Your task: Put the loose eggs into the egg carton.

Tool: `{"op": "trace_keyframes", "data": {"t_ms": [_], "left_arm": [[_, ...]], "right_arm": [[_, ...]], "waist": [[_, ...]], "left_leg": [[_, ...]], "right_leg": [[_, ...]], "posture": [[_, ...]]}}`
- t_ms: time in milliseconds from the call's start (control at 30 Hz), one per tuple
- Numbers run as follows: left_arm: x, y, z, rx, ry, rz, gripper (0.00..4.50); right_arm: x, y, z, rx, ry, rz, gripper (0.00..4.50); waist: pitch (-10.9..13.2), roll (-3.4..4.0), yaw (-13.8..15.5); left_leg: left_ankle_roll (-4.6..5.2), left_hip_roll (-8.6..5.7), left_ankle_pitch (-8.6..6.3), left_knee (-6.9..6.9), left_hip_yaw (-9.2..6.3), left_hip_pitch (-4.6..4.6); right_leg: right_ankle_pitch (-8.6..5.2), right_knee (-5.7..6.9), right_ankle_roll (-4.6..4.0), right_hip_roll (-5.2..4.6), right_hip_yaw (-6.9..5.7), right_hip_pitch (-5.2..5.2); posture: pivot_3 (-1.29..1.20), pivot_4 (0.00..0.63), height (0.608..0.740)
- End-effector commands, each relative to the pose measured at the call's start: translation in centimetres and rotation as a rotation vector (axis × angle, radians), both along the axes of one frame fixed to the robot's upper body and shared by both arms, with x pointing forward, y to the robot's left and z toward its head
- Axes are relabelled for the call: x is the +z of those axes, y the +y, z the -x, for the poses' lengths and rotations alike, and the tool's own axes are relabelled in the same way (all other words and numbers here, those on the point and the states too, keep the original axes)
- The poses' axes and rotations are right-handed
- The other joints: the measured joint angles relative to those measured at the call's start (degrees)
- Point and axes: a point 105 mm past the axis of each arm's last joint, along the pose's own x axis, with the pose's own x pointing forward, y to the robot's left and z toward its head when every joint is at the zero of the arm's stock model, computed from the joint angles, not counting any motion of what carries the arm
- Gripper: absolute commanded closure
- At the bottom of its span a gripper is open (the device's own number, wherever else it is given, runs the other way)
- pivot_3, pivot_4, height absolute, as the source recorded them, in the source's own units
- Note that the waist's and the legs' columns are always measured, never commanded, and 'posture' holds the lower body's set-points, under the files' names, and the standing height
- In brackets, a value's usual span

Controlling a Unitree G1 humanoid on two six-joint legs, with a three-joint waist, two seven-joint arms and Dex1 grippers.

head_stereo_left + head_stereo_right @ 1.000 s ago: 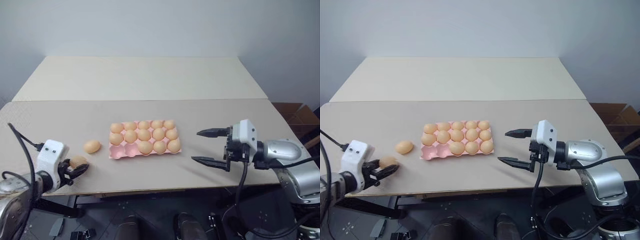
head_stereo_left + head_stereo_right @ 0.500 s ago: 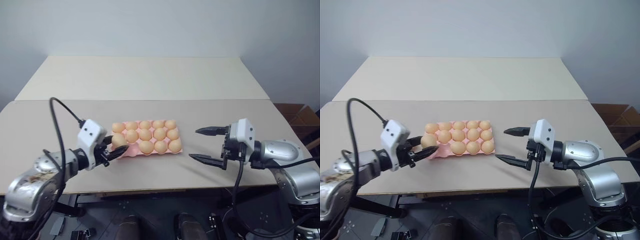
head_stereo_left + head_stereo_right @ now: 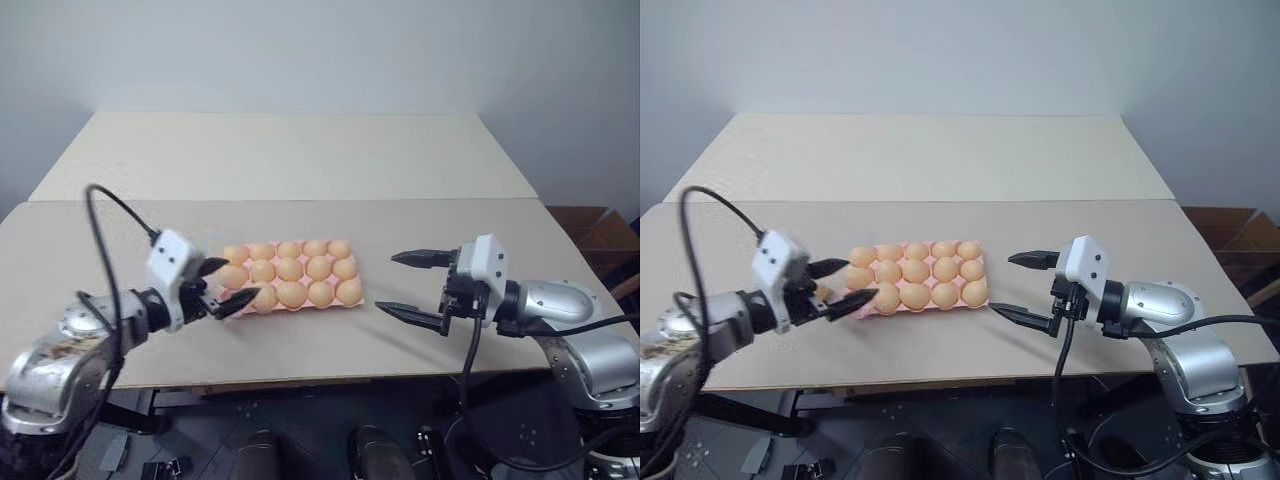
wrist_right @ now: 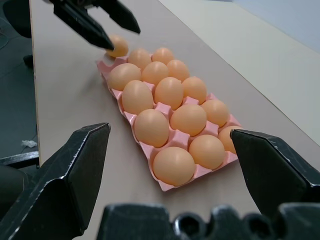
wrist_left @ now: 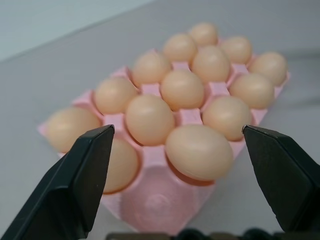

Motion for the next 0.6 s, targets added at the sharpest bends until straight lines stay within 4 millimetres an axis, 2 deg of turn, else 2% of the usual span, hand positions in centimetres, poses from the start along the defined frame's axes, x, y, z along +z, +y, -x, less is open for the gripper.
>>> {"op": "trace_keyframes", "data": {"t_ms": [33,167,333,500,600], "left_arm": [[2.6,1.5,1.2,0.012,-0.096,0.005,0.03],[2.7,5.1,3.6,0.052,-0.111,-0.033,0.03],[1.9,8.3,6.4,0.105,-0.117,0.002,0.03],[0.2,9.0,8.2,0.097,-0.087,0.029,0.03],[0.1,8.8,8.5,0.092,-0.084,0.059,0.03]], "right_arm": [[1.3,0.4,0.5,0.031,-0.066,-0.013,0.00],[1.3,0.5,0.7,0.055,-0.067,-0.008,0.00],[1.2,0.3,0.6,0.081,-0.064,0.010,0.00],[0.9,-0.1,0.9,0.122,-0.049,0.036,0.00],[0.8,-0.3,0.7,0.115,-0.045,0.040,0.00]], "waist": [[0.00,0.01,-0.07],[0.00,0.01,-0.43],[0.01,0.02,-0.40],[0.01,0.02,0.21],[0.00,-0.02,0.37]], "left_leg": [[0.00,-0.01,0.00,0.00,0.00,0.01],[0.00,-0.01,0.00,0.00,0.04,0.02],[0.00,0.01,0.00,0.00,0.06,0.06],[-0.01,0.01,0.00,0.00,0.08,0.08],[-0.01,0.01,0.00,0.01,0.10,0.06]], "right_leg": [[-0.01,0.01,0.00,-0.01,-0.01,0.00],[-0.04,-0.01,-0.04,-0.04,0.00,0.00],[-0.25,0.00,-0.39,-0.07,-0.01,0.00],[-0.36,-0.01,-0.23,-0.10,-0.03,0.03],[-0.35,-0.02,-0.24,-0.11,-0.01,0.02]], "posture": [[0.00,0.150,0.740],[0.00,0.150,0.740],[0.00,0.150,0.740],[0.00,0.150,0.740],[0.00,0.150,0.740]]}}
